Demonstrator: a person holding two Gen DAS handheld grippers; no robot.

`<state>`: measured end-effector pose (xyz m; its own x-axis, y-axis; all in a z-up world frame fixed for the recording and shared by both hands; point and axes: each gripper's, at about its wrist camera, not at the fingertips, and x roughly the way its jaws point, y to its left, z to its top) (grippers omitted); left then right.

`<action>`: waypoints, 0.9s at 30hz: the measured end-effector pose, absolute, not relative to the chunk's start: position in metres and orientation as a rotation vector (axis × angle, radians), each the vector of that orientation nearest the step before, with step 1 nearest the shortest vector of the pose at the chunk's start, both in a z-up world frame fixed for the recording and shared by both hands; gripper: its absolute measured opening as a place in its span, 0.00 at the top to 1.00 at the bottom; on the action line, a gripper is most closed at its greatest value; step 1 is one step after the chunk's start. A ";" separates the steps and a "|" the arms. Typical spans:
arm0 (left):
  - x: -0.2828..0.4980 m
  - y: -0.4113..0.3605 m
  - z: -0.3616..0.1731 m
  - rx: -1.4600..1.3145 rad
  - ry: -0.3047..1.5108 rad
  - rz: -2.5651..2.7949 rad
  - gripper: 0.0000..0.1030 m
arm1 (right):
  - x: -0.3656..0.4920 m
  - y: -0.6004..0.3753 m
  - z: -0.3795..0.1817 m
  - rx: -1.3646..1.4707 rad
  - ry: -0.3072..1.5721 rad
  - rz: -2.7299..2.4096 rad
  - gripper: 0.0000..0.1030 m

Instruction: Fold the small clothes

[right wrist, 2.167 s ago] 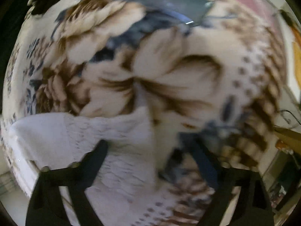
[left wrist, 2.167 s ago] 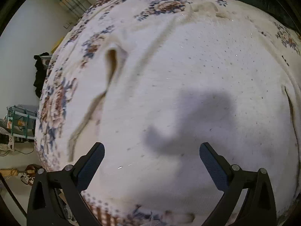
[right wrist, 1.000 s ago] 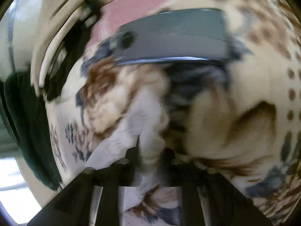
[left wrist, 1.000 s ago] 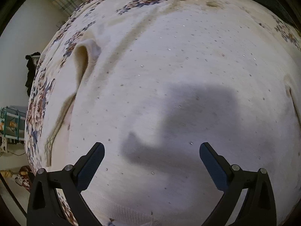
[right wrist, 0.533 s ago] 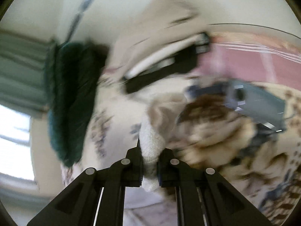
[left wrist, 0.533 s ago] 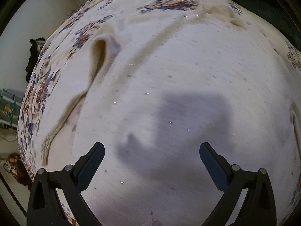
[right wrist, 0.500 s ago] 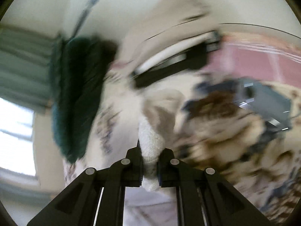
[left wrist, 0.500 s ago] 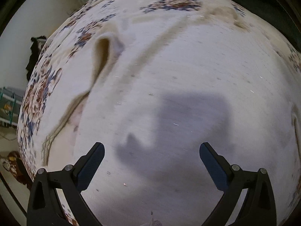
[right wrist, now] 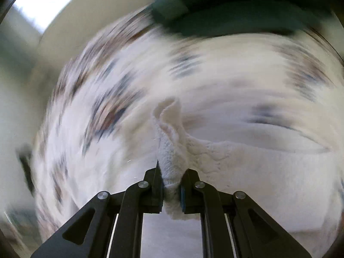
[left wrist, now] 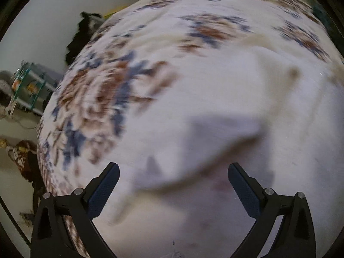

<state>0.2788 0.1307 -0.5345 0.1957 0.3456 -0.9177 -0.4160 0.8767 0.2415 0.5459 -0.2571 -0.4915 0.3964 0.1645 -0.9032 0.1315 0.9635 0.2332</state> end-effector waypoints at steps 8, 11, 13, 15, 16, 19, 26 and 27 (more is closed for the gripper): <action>0.254 0.220 -0.527 -0.151 1.231 0.607 0.00 | 0.541 -0.013 -0.541 -0.065 1.256 0.286 0.89; 0.245 0.241 -0.525 -0.198 1.231 0.618 0.00 | 0.535 -0.002 -0.558 -0.122 1.320 0.270 0.86; 0.237 0.253 -0.523 -0.230 1.239 0.619 0.00 | 0.534 -0.013 -0.556 -0.053 1.363 0.275 0.77; 0.226 0.267 -0.521 -0.275 1.256 0.604 0.00 | 0.527 -0.035 -0.549 0.070 1.414 0.281 0.58; 0.220 0.274 -0.521 -0.295 1.262 0.595 0.00 | 0.519 -0.054 -0.541 0.145 1.422 0.276 0.45; 0.195 0.294 -0.523 -0.384 1.289 0.565 0.00 | 0.484 -0.105 -0.519 0.258 1.414 0.230 0.42; 0.161 0.321 -0.572 -0.724 1.351 0.409 0.01 | 0.382 -0.213 -0.506 0.315 1.433 0.012 0.38; 0.161 0.318 -0.578 -0.779 1.336 0.372 0.04 | 0.366 -0.227 -0.514 0.341 1.455 -0.026 0.38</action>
<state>0.1613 0.3177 -0.5781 0.2247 -0.1857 -0.9566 -0.6533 0.6997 -0.2893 0.3662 -0.2271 -0.5145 0.1237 0.1881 -0.9743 0.2225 0.9516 0.2119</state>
